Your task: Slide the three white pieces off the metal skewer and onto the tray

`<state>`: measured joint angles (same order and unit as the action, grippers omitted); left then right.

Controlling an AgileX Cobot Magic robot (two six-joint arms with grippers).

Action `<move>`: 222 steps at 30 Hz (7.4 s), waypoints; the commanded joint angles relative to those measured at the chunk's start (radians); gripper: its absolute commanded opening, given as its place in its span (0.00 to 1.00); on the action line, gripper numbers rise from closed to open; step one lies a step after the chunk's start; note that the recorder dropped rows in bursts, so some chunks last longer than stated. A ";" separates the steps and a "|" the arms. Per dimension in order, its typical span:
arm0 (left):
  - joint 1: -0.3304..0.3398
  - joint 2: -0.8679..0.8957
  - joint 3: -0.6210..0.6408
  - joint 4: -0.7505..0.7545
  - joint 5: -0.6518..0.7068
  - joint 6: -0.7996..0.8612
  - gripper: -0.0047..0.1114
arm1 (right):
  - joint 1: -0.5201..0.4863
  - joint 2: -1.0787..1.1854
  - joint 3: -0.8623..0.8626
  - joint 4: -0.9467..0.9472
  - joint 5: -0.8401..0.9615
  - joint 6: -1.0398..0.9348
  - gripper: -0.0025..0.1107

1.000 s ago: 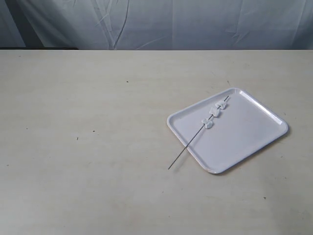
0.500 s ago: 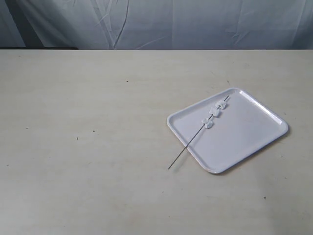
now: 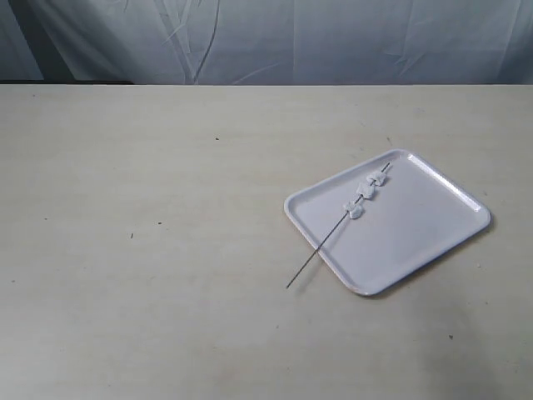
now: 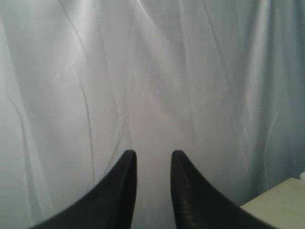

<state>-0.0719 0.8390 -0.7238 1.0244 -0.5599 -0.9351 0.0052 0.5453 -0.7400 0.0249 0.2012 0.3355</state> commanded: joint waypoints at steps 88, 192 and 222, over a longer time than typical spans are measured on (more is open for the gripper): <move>-0.623 1.226 -0.318 0.720 0.106 -0.745 0.39 | -0.002 0.303 -0.012 0.246 0.353 -0.504 0.02; -0.426 0.733 0.057 0.314 -0.405 -0.505 0.04 | -0.005 0.553 0.146 1.483 0.282 -1.042 0.27; -0.426 0.733 0.057 0.481 -0.372 -0.568 0.04 | -0.005 0.553 0.146 1.483 0.200 -1.042 0.02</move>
<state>-0.5001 1.5774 -0.6741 1.4375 -0.9394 -1.4871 0.0052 1.0960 -0.5914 1.5018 0.4862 -0.6946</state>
